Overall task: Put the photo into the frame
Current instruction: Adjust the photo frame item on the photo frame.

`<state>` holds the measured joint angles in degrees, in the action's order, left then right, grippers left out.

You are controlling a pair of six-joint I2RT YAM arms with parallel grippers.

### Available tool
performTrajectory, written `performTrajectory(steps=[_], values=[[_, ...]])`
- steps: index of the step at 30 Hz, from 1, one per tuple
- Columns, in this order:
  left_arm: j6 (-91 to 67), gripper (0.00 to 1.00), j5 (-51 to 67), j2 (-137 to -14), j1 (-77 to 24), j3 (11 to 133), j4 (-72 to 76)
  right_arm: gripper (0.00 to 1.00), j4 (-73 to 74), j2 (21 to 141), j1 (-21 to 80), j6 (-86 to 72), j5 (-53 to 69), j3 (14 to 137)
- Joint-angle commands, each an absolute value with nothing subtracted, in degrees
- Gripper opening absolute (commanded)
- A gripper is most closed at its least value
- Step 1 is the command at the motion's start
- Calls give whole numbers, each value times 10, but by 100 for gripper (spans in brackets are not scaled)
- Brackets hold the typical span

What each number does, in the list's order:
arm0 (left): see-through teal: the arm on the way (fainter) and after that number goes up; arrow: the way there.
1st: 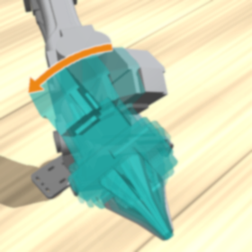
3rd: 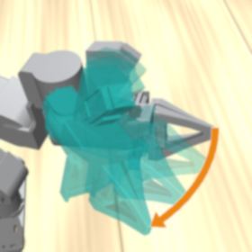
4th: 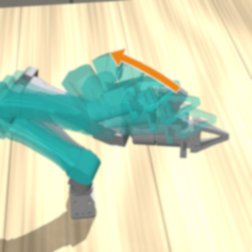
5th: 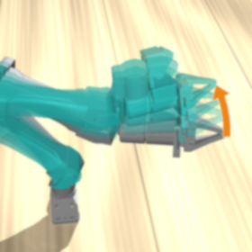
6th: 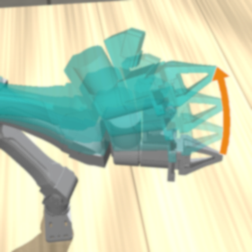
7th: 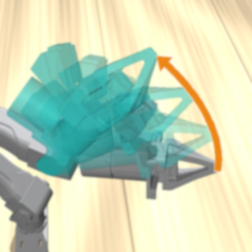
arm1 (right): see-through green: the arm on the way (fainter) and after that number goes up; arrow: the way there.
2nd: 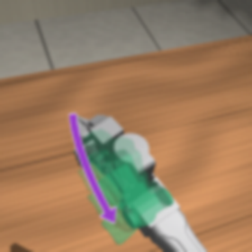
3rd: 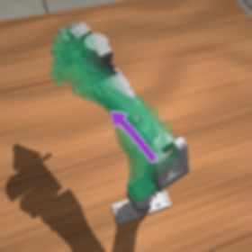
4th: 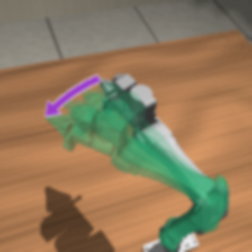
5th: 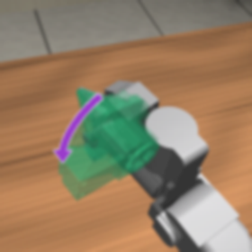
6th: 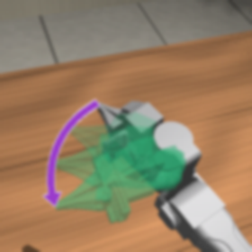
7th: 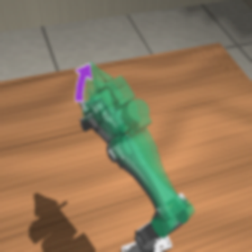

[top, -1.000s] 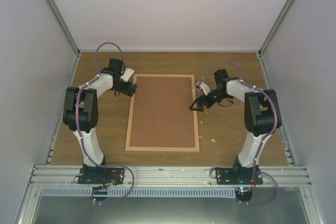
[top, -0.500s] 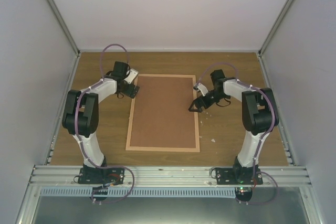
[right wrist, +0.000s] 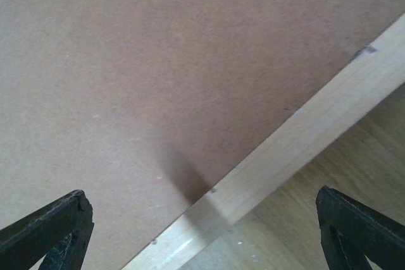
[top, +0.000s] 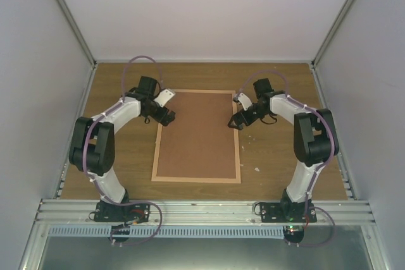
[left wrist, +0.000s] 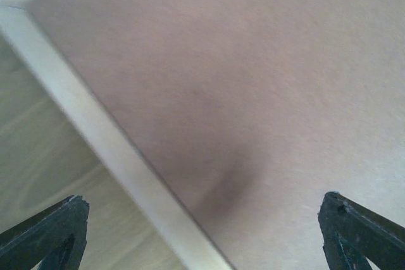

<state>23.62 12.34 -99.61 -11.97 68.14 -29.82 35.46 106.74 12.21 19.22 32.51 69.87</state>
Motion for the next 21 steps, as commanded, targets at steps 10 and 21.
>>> performTrajectory(steps=[10, 21], values=[[241, 99, 122, -1009, -184, 653, -268, 93, 301, 1128, 168, 203, 117, 700], [219, 99, 136, -1091, -269, 742, -257, 92, 302, 1134, 167, 205, 96, 685]])
